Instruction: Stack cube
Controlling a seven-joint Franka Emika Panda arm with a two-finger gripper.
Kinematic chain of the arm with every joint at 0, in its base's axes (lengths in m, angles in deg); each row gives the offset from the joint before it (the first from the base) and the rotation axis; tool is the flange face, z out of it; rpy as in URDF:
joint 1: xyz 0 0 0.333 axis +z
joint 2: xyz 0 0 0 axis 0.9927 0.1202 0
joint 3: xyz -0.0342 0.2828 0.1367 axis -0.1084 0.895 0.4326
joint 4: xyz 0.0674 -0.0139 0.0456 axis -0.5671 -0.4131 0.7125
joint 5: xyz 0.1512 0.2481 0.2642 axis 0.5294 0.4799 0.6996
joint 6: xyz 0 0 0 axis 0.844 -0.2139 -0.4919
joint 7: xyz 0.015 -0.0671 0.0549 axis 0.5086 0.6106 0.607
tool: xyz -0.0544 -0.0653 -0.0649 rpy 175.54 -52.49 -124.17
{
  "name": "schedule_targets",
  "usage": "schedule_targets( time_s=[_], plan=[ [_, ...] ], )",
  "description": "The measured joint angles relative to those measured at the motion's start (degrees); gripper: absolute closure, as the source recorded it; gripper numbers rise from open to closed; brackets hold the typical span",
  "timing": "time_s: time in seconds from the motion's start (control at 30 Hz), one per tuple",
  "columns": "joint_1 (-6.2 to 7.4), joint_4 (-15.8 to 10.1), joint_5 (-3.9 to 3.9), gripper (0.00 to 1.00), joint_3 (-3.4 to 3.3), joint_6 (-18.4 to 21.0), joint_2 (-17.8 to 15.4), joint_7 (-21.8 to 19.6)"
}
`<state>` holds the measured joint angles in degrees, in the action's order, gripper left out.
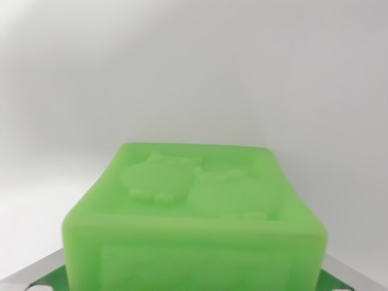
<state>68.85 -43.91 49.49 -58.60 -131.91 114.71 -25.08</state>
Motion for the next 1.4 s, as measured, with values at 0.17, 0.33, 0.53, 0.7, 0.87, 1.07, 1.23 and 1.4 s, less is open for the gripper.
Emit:
schedule_targets(
  time_s=[0.17, 0.33, 0.53, 0.7, 0.87, 1.07, 1.23, 1.4],
  plan=[
    [0.00, 0.0, 0.00, 1.00, 0.00, 0.0, 0.0, 0.0],
    [0.00, 0.0, 0.00, 1.00, 0.00, 0.0, -0.1, 0.0],
    [0.01, -0.3, 0.00, 1.00, -0.02, 0.4, -0.9, 0.0],
    [0.03, -0.6, 0.00, 1.00, -0.08, 1.0, -1.9, 0.0],
    [0.06, -1.2, -0.02, 1.00, -0.15, 1.8, -3.3, 0.0],
    [0.12, -1.7, -0.07, 1.00, -0.28, 3.0, -5.0, 0.0],
    [0.26, -2.0, -0.09, 1.00, -0.47, 4.3, -6.7, 0.0],
    [0.41, -2.6, -0.18, 1.00, -0.62, 5.3, -8.4, 0.1]
  ],
)
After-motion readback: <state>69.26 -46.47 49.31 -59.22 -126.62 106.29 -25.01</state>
